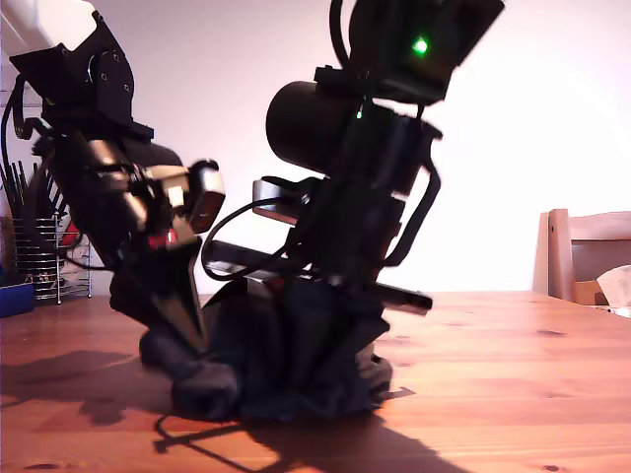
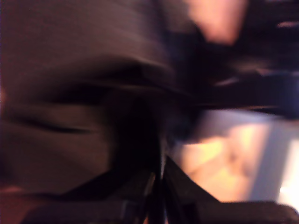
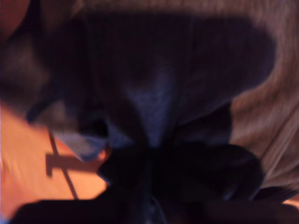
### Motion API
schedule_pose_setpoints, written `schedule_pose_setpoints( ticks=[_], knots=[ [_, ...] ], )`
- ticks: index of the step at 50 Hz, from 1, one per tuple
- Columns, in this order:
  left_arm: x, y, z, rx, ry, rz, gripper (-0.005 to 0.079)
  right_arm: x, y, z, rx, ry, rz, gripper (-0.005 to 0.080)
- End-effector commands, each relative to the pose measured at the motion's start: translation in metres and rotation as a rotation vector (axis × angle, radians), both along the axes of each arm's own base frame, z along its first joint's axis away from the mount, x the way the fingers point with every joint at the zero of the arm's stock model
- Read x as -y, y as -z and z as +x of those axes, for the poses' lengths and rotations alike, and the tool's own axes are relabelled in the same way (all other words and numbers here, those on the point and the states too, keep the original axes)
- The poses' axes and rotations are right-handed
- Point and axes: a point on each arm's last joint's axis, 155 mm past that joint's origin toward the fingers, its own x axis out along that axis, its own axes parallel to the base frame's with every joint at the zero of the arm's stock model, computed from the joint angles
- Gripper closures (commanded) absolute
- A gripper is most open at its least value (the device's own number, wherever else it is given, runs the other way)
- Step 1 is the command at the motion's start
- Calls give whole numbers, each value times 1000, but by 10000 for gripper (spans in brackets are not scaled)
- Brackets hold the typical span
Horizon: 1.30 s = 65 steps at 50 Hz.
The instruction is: Fold the underwear in front of you. After folding it, place it to the right side.
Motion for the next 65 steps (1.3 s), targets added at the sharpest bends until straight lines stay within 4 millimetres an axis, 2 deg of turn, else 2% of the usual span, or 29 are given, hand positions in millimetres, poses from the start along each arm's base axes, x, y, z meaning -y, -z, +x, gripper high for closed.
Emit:
schedule_pose_setpoints(
  ticks=[1,12,22,33,39,47,65],
  knots=[
    [-3,6,4,20,-5,20,766,8,-8,0,1,-16,-14,765],
    [-16,14,11,43,-30,103,766,40,-12,10,4,-29,-96,765],
    [-16,16,13,61,-25,120,766,57,-15,18,-11,-4,-112,765],
    [-31,23,18,93,-32,209,766,72,-32,31,-16,-10,-134,765],
    [-37,25,18,95,-33,239,766,82,-38,35,-20,-15,-152,765],
    [-44,26,10,65,-29,277,766,105,-37,52,40,-35,-232,765],
    [-51,27,0,26,-22,308,766,112,-43,86,168,-70,-231,765]
  ],
)
